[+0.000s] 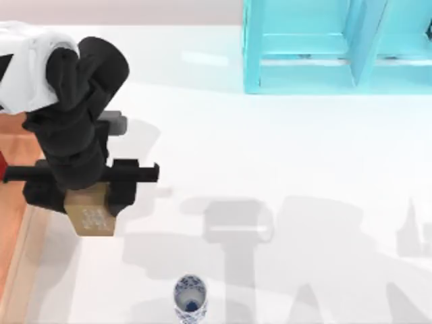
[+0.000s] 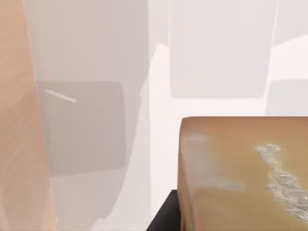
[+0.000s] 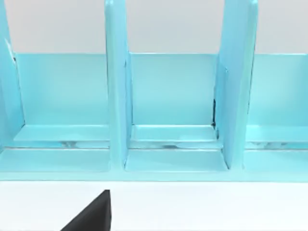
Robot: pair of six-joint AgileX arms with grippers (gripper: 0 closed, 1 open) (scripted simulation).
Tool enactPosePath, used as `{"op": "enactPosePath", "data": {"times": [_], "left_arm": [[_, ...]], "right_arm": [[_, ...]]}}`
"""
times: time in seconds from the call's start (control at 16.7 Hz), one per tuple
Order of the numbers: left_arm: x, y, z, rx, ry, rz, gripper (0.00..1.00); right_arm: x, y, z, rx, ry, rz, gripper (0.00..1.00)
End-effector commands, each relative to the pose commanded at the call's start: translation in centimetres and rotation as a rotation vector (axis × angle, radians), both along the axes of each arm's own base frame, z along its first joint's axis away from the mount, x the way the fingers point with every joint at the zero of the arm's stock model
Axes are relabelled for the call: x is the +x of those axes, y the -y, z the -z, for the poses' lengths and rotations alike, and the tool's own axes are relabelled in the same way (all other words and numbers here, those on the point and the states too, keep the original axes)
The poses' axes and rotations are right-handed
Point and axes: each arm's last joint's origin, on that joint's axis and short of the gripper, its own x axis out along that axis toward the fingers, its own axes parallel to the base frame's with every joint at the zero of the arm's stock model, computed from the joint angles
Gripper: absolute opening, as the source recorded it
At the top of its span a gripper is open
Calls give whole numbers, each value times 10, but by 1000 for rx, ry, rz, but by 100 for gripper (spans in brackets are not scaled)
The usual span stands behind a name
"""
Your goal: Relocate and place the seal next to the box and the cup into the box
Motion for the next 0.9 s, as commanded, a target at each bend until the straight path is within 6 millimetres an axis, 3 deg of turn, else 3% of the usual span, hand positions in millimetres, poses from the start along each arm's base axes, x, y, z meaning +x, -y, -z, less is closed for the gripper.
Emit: {"op": "enactPosePath", "data": {"times": [0.48,0.9], "left_arm": [[0,0,0,0,0,0,98],[0,0,0,0,0,0,100]], "right_arm": [[0,0,0,0,0,0,100],[0,0,0,0,0,0,100]]}}
